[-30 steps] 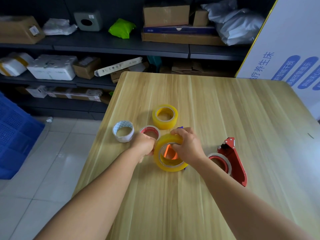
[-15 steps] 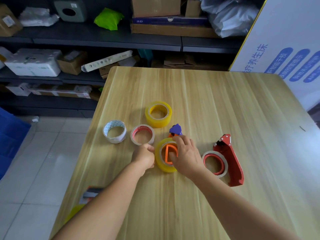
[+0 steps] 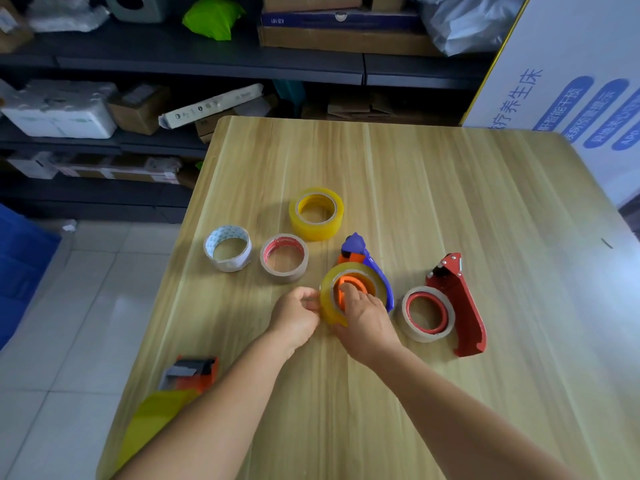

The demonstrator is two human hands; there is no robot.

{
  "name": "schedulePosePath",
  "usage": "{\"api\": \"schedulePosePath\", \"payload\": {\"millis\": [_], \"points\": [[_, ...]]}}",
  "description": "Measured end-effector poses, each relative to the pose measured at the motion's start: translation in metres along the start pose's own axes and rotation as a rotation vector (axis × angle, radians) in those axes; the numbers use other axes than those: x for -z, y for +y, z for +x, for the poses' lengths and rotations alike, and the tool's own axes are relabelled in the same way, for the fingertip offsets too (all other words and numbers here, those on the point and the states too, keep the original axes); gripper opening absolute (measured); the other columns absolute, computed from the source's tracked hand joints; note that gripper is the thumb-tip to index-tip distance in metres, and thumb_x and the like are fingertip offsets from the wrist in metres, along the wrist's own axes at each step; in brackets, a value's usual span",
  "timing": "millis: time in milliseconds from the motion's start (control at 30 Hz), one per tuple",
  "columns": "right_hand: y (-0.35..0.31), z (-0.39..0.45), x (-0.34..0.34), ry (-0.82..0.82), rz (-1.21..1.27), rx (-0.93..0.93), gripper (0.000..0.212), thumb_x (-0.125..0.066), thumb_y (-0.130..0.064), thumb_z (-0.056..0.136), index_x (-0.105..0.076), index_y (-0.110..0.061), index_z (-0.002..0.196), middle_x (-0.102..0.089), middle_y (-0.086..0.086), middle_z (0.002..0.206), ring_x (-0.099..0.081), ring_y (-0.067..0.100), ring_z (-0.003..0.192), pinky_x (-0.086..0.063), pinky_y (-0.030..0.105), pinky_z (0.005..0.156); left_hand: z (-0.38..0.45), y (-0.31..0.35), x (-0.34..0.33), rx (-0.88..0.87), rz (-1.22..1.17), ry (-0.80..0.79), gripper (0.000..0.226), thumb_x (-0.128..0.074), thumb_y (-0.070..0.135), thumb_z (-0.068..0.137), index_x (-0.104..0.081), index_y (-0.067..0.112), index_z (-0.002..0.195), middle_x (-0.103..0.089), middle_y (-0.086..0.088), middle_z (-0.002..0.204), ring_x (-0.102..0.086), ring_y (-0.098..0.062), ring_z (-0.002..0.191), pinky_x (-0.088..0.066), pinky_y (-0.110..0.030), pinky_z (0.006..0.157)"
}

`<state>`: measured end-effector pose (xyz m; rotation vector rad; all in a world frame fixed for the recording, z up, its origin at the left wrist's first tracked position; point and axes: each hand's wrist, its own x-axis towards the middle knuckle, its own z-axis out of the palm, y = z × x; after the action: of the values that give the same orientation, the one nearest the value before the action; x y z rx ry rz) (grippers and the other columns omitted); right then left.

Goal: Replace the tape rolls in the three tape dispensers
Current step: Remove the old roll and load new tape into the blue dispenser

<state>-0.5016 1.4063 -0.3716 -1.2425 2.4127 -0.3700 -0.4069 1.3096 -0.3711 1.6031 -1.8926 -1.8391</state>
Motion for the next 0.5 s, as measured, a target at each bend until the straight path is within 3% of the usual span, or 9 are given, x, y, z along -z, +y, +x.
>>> {"api": "schedulePosePath", "payload": {"millis": [100, 267, 367, 500], "points": [[0.01, -0.006, 0.013, -0.012, 0.143, -0.027, 0.059, -0.067, -0.026, 0.081, -0.037, -0.018, 0.132, -0.06, 0.006, 0.114, -0.057, 0.026, 0.101, -0.046, 0.032, 0.077, -0.009, 0.001, -0.002, -0.164, 0.076, 0.022, 0.033, -0.063, -0.004, 0.079, -0.062, 0.015, 0.105, -0.065, 0.008, 0.088, -0.063, -0.011, 0.084, -0.053, -0.021, 0.078], [0.026, -0.015, 0.03, -0.076, 0.289, -0.071, 0.066, -0.068, -0.028, 0.08, -0.034, -0.026, 0.136, -0.057, -0.001, 0.12, -0.059, 0.02, 0.101, -0.051, 0.031, 0.082, -0.018, 0.012, 0.0, -0.436, 0.32, 0.069, 0.014, -0.069, 0.012, 0.08, -0.066, 0.02, 0.091, -0.065, 0.009, 0.082, -0.059, -0.005, 0.073, -0.045, -0.012, 0.065], [0.032, -0.021, 0.035, -0.092, 0.41, -0.101, 0.065, -0.069, -0.024, 0.076, -0.038, -0.026, 0.133, -0.055, -0.003, 0.117, -0.057, 0.017, 0.103, -0.051, 0.031, 0.085, -0.02, 0.015, 0.001, -0.569, 0.437, 0.055, 0.003, -0.068, 0.022, 0.082, -0.067, 0.02, 0.081, -0.06, 0.005, 0.087, -0.056, -0.009, 0.078, -0.046, -0.023, 0.071], [0.04, -0.029, 0.046, -0.157, 0.604, -0.152, 0.069, -0.066, -0.033, 0.064, -0.043, -0.025, 0.128, -0.056, 0.0, 0.114, -0.057, 0.016, 0.101, -0.051, 0.03, 0.079, -0.019, 0.023, 0.001, -0.606, 0.447, -0.057, 0.012, -0.066, 0.026, 0.085, -0.061, 0.028, 0.073, -0.05, 0.008, 0.107, -0.051, -0.006, 0.101, -0.035, -0.019, 0.085]]}}
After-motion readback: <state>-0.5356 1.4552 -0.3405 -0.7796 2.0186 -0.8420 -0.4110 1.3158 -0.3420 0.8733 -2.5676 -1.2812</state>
